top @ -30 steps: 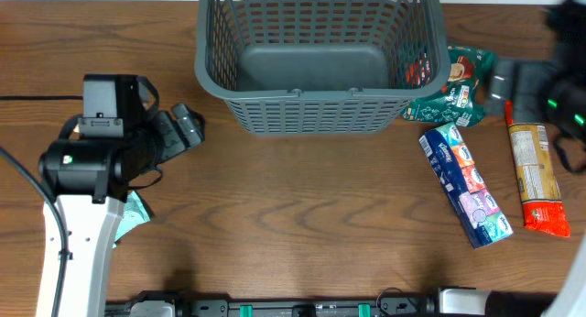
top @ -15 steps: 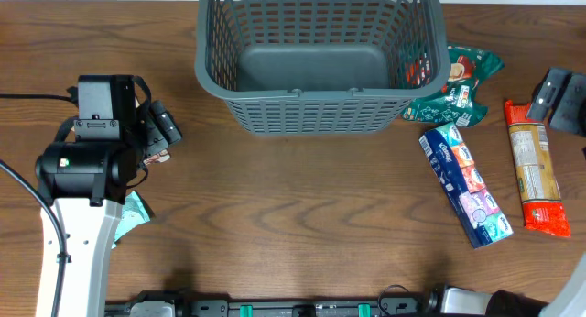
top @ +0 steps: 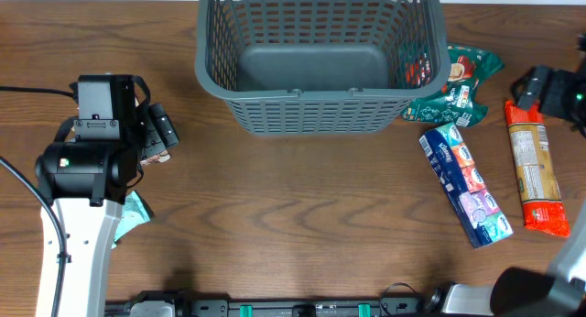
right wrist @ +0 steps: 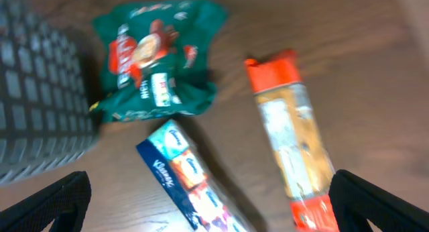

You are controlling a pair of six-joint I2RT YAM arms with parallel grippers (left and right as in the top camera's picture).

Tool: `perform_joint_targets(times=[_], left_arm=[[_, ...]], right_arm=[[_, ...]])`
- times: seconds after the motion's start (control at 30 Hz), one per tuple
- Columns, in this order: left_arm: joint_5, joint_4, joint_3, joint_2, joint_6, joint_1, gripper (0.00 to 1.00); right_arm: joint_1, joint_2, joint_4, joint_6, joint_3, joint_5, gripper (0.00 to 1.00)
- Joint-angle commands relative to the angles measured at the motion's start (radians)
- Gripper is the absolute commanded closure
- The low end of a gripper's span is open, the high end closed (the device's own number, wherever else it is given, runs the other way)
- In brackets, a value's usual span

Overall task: Pack container
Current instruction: 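Reach the right gripper to the green Nescafe bag and grasp it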

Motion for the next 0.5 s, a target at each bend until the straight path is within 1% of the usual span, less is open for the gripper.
perform_joint_targets(times=[0.0,0.07,0.23,0.47], left_arm=[[-0.019,-0.002,0.01,-0.003,0.058,0.005,0.02],[-0.019,-0.005,0.01,-0.003,0.083,0.005,0.02],[-0.019,-0.022,0.01,-0.003,0.083,0.005,0.01],[-0.019,-0.025,0.01,-0.003,0.082,0.005,0.01]], right_arm=[[0.005,0.072,0.031,-0.112,-0.014,-0.135,0.01],[0.006,0.116,0.057,-0.111,-0.014,-0.134,0.01],[0.008,0.217,0.121,-0.076,-0.014,-0.135,0.01],[0.05,0.286,0.198,-0.077,-0.014,-0.139,0.01]])
